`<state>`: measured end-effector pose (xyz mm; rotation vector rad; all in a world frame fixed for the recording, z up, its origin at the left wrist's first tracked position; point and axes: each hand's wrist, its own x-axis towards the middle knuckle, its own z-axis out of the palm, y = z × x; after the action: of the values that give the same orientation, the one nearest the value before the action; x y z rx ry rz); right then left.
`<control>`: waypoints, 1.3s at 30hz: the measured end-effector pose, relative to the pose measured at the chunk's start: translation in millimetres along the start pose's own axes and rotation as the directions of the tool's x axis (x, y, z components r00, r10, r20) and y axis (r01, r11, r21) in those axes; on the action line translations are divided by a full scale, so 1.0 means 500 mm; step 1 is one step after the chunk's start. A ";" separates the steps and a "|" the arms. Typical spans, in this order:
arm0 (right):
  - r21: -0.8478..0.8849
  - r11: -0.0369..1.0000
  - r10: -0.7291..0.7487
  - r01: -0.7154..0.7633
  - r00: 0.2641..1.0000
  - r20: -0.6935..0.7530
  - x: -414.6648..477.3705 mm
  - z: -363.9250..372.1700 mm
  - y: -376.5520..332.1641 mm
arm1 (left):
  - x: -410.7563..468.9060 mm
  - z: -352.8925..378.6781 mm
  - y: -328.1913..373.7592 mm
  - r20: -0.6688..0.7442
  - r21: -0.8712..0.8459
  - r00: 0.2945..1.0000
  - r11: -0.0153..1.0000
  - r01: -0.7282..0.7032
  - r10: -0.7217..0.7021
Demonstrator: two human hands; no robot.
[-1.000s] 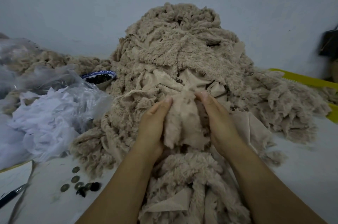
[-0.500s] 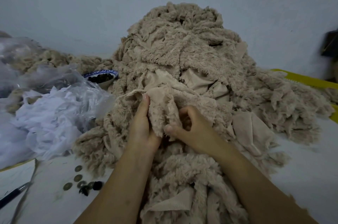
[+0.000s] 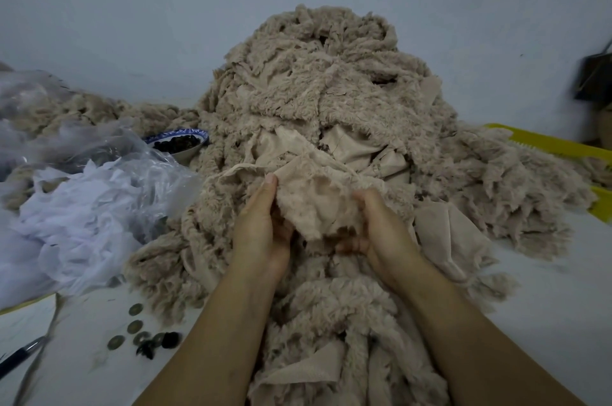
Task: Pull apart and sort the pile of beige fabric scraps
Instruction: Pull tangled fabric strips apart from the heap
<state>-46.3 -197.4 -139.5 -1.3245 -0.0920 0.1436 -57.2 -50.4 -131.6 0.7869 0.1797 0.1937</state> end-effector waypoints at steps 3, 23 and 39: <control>-0.249 0.956 -0.112 0.154 0.978 0.176 -0.006 -0.001 0.009 | -0.001 -0.003 -0.001 0.053 0.006 0.998 1.000 0.019 -0.019; 0.070 0.990 -0.088 0.121 0.930 -0.357 0.009 -0.099 -0.040 | 0.010 -0.003 0.004 -0.046 -0.058 0.998 0.998 0.031 -0.034; -0.525 0.823 -0.194 0.218 0.976 0.101 0.007 -0.030 0.010 | -0.040 0.011 -0.008 0.232 0.537 0.926 0.754 -0.378 0.299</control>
<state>-41.1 -210.2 -148.0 -1.8606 -0.3321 -0.0460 -75.0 -61.7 -128.7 1.4399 -0.0437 0.4456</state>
